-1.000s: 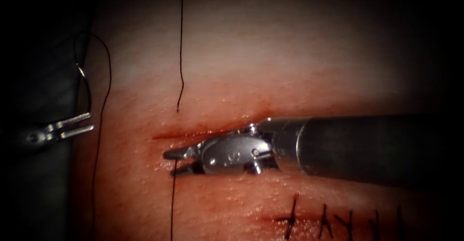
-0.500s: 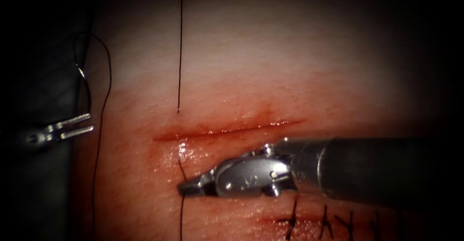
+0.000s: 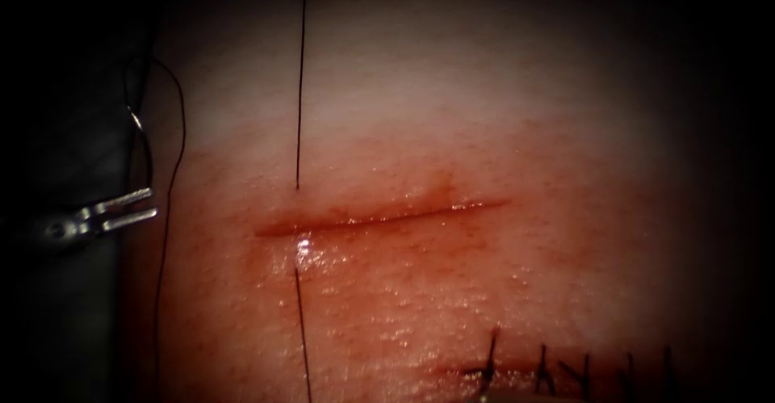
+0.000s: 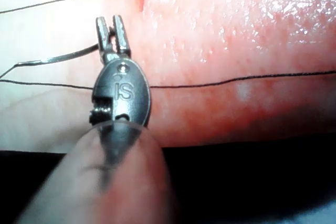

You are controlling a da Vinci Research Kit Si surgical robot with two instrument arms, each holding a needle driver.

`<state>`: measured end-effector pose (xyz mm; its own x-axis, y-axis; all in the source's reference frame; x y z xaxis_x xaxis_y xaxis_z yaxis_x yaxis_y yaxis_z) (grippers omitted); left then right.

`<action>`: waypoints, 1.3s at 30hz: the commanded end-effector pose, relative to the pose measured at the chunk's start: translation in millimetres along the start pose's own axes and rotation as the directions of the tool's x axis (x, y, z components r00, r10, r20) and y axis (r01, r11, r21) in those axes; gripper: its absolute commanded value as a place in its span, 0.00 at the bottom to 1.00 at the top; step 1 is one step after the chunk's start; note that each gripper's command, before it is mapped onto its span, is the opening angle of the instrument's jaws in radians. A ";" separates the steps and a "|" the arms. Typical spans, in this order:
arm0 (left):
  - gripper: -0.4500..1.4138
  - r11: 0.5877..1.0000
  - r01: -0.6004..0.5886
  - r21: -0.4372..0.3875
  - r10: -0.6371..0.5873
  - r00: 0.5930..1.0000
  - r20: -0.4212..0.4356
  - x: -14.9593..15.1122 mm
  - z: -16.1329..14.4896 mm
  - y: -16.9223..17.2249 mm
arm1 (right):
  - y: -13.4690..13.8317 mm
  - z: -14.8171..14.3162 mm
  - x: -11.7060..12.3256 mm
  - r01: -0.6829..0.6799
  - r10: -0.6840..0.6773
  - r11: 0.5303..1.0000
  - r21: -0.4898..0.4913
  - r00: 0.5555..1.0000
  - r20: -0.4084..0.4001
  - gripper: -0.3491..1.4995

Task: Wound Closure
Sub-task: Use the right gripper to pull the suture through until a short suture tail remains.

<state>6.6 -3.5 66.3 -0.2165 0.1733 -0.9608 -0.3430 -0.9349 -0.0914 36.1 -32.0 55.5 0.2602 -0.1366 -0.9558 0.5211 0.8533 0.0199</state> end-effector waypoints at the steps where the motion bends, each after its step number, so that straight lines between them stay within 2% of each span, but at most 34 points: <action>1: 0.00 1.000 -0.001 -0.003 0.001 1.000 0.001 -0.5 0.6 0.1 | 2.0 -0.1 -0.6 -0.019 0.018 0.996 -0.093 1.000 -0.010 0.54; 2: 0.00 1.000 -0.001 -0.002 0.001 1.000 0.001 -0.5 0.6 0.2 | 3.0 -0.6 -0.9 -0.031 0.029 0.991 -0.129 0.999 -0.019 0.73; 3: 0.00 1.000 -0.001 -0.002 0.001 1.000 0.001 -0.5 0.6 0.2 | 4.7 -1.7 -1.6 -0.050 0.044 0.984 -0.171 0.998 -0.037 0.83; 4: 0.00 1.000 -0.001 -0.002 0.001 1.000 0.001 -0.5 0.6 0.2 | 4.7 -1.7 -1.6 -0.050 0.044 0.984 -0.171 0.998 -0.037 0.83; 7: 0.00 1.000 -0.001 -0.002 0.001 1.000 0.001 -0.5 0.6 0.2 | 7.5 -3.5 -3.2 -0.039 0.035 0.979 -0.201 0.999 -0.026 0.84; 10: 0.00 1.000 -0.001 -0.003 0.001 1.000 0.001 -0.5 0.6 0.2 | 10.7 -4.8 -5.9 -0.031 0.031 0.974 -0.223 1.000 -0.005 0.84; 13: 0.00 1.000 -0.001 -0.003 0.001 1.000 0.001 -0.5 0.6 0.2 | 12.2 -4.6 -7.8 -0.029 0.031 0.972 -0.234 1.000 0.006 0.84; 14: 0.00 1.000 -0.002 -0.003 0.002 1.000 0.001 -0.5 0.5 0.2 | 13.1 -4.1 -9.2 -0.027 0.032 0.969 -0.244 0.999 0.018 0.84; 18: 0.00 1.000 -0.002 -0.003 0.002 1.000 0.001 -0.5 0.5 0.2 | 14.9 -2.7 -11.7 -0.013 0.025 0.964 -0.265 0.999 0.043 0.84; 19: 0.00 1.000 -0.002 -0.003 0.002 1.000 0.001 -0.5 0.5 0.2 | 14.9 -2.7 -11.7 -0.013 0.025 0.964 -0.265 0.999 0.043 0.84; 21: 0.00 1.000 -0.002 -0.003 0.002 1.000 0.000 -0.5 0.5 0.2 | 15.8 -2.5 -12.4 0.000 0.015 0.963 -0.270 0.998 0.053 0.79; 24: 0.00 1.000 0.004 -0.003 -0.004 1.000 0.000 -0.5 0.4 0.2 | 16.4 -2.7 -12.6 0.000 0.016 0.962 -0.273 0.998 0.054 0.62; 25: 0.00 1.000 0.004 -0.003 -0.004 1.000 0.000 -0.5 0.4 0.2 | 16.6 -2.9 -12.6 -0.003 0.017 0.962 -0.273 0.998 0.052 0.46; 26: 0.00 1.000 0.004 -0.003 -0.004 1.000 0.000 -0.5 0.4 0.2 | 16.7 -3.1 -12.5 -0.004 0.019 0.964 -0.267 0.998 0.053 0.24; 27: 0.00 1.000 0.004 -0.003 -0.004 1.000 0.000 -0.5 0.4 0.2 | 16.7 -3.1 -12.5 -0.004 0.019 0.964 -0.267 0.998 0.053 0.24; 28: 0.00 1.000 0.004 -0.003 -0.004 1.000 0.000 -0.5 0.4 0.2 | 16.6 -3.2 -12.5 -0.005 0.021 0.968 -0.251 0.998 0.059 0.00; 30: 0.00 1.000 0.004 -0.003 -0.004 1.000 0.000 -0.4 0.4 0.2 | 16.5 -3.7 -12.4 -0.004 0.022 0.978 -0.208 0.996 0.082 0.00; 34: 0.00 1.000 0.004 -0.003 -0.004 1.000 0.000 -0.4 0.4 0.2 | 15.4 -4.8 -12.0 0.000 0.014 0.982 -0.190 0.997 0.075 0.00; 35: 0.00 1.000 0.004 -0.004 -0.004 1.000 0.000 -0.4 0.4 0.2 | 14.2 -4.9 -11.2 0.009 0.005 0.983 -0.182 0.997 0.071 0.00; 39: 0.00 1.000 0.004 -0.004 -0.004 1.000 0.000 -0.4 0.4 0.2 | 12.7 -4.9 -10.0 0.031 -0.020 0.985 -0.168 0.998 0.061 0.00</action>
<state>6.7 -3.7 66.2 -0.2162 0.1782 -0.9599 -0.3412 -0.9350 -0.0967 35.5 -17.2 63.5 0.2975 -0.1874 -0.9362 0.3864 0.9203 -0.0614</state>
